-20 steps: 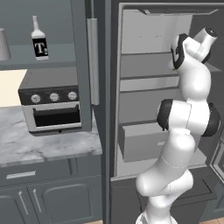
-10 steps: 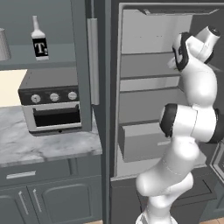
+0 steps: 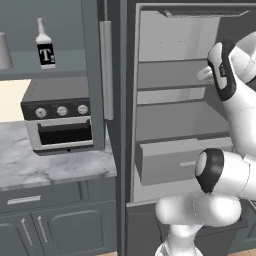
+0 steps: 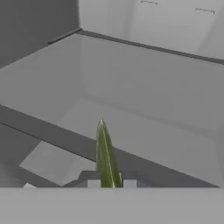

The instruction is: There is a bowl on the dining counter. Grab a lemon wedge from the fridge and place it in the bowl. Then get the liquor bottle and glass cup from the cabinet and place them next to the bowl.

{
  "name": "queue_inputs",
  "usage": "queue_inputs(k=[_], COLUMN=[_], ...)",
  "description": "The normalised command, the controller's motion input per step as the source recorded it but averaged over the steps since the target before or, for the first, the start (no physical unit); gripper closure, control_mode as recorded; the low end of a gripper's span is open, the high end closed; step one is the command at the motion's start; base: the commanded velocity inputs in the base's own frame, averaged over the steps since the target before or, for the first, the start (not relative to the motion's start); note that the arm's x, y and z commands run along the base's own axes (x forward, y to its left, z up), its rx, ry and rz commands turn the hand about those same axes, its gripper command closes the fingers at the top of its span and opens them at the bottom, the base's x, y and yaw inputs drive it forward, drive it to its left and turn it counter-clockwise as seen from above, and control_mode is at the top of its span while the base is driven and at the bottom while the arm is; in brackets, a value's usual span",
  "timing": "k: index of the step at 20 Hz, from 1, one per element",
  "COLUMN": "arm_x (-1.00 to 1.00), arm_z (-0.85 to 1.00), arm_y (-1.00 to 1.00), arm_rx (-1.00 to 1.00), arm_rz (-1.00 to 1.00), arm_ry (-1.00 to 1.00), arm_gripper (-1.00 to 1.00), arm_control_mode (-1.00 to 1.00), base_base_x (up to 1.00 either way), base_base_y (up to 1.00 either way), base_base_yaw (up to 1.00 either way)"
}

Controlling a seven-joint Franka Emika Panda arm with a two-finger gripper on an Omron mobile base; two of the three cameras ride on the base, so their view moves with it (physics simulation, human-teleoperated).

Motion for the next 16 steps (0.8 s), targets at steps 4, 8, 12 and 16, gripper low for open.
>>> queue_inputs(k=[4,8,12,16], arm_x=[-1.00,-1.00,-1.00,-1.00], arm_z=[0.31,0.36,0.22,0.04], arm_y=[0.57,0.57,0.51,0.42], arm_rx=[0.00,0.00,0.00,0.00], arm_rz=[0.00,-0.02,-0.05,-0.06], arm_ry=[-0.10,-0.01,0.00,0.03], arm_gripper=[1.00,1.00,1.00,1.00], arm_control_mode=[-1.00,-1.00,-1.00,-1.00], base_base_x=[0.00,0.00,0.00,0.00], base_base_y=[0.00,0.00,0.00,0.00], base_base_yaw=[0.00,0.00,0.00,0.00])
